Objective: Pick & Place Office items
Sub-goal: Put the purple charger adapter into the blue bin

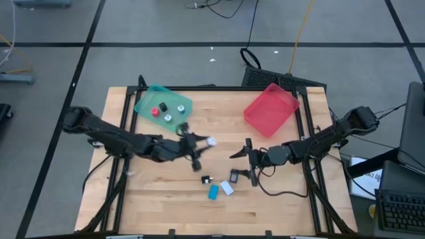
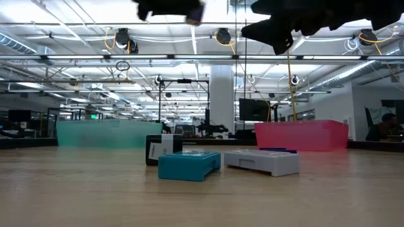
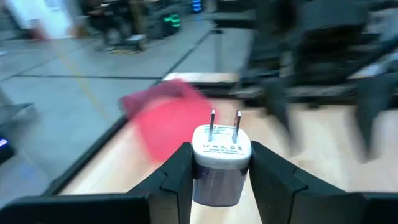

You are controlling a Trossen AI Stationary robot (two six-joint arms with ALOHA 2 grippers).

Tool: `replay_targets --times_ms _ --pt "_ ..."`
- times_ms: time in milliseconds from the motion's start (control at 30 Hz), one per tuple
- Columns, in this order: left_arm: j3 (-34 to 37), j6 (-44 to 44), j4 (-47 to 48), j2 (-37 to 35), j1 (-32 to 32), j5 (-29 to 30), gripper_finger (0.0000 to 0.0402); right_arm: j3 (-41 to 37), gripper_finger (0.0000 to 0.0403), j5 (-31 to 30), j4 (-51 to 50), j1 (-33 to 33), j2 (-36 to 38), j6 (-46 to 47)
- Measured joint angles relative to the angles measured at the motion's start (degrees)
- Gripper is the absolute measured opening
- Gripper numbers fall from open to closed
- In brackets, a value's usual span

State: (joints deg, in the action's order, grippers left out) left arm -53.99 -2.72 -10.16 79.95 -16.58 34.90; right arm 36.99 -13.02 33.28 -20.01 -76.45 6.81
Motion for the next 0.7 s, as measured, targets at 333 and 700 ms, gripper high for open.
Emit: replay_targets --times_ms 333,700 --pt "24.09 -5.73 -10.29 -18.38 9.11 6.92 0.0122 0.02 0.0252 -0.26 1.09 0.0 0.27 -0.38" --pt "41.29 -9.9 -24.84 -23.02 26.54 7.26 0.0122 0.02 0.0251 -0.39 1.57 0.02 0.27 -0.44"
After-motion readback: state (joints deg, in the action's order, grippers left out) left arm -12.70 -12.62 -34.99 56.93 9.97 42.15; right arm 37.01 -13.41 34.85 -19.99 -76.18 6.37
